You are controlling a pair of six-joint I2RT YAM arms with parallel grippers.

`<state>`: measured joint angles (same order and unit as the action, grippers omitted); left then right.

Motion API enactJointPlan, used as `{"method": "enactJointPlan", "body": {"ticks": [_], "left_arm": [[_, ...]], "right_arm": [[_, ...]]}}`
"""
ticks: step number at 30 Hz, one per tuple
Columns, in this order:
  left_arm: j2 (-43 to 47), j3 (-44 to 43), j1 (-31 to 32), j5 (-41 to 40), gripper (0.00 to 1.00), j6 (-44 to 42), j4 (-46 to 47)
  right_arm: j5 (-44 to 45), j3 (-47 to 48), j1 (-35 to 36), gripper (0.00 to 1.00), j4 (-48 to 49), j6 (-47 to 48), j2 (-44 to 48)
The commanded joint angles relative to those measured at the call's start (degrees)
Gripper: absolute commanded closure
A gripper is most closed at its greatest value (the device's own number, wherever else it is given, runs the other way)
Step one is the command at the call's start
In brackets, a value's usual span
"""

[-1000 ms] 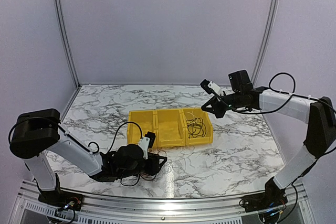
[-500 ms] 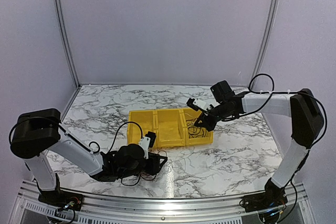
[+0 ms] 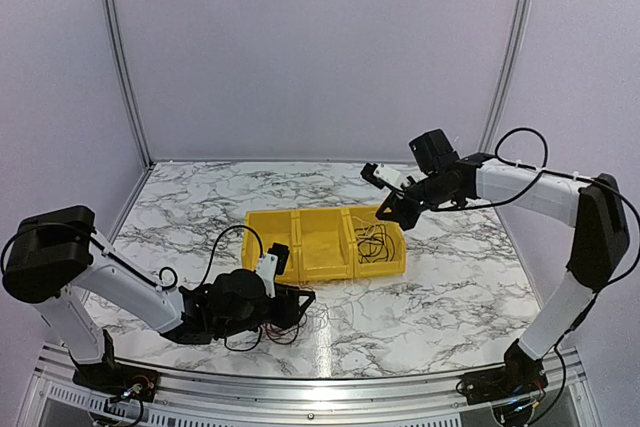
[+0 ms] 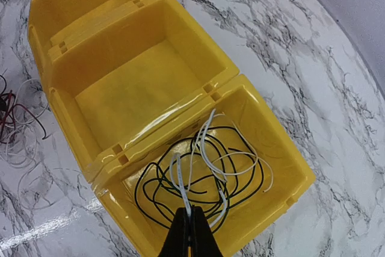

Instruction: Untangle the cables

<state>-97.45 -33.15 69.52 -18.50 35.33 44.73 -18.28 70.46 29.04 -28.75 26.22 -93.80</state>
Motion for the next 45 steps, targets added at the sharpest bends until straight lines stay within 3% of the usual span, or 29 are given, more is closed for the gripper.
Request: {"method": "enactJointPlan", "body": {"ticks": [1,9,19,33,45], "left_arm": [[2.30,1.37,-0.35,-1.17,0.54,-0.65,-0.61],[4.27,3.06,-0.35,-3.29,0.54,0.32,-0.61],[5.89,4.55,-0.17,-3.97,0.54,1.33,-0.61],[6.19,6.82,-0.17,-5.66,0.54,3.41,-0.61],[7.37,8.30,-0.17,-6.87,0.54,3.85,-0.61]], "right_arm": [[0.44,11.47,0.09,1.00,-4.34,-0.07,5.41],[-2.15,35.92,0.23,1.00,-9.89,-3.45,4.86],[-6.70,50.40,0.83,1.00,-9.31,-7.96,-0.12],[-5.59,50.68,8.76,1.00,-9.84,-6.79,-5.36],[-5.80,31.08,8.83,1.00,-4.63,-5.97,-6.31]]}}
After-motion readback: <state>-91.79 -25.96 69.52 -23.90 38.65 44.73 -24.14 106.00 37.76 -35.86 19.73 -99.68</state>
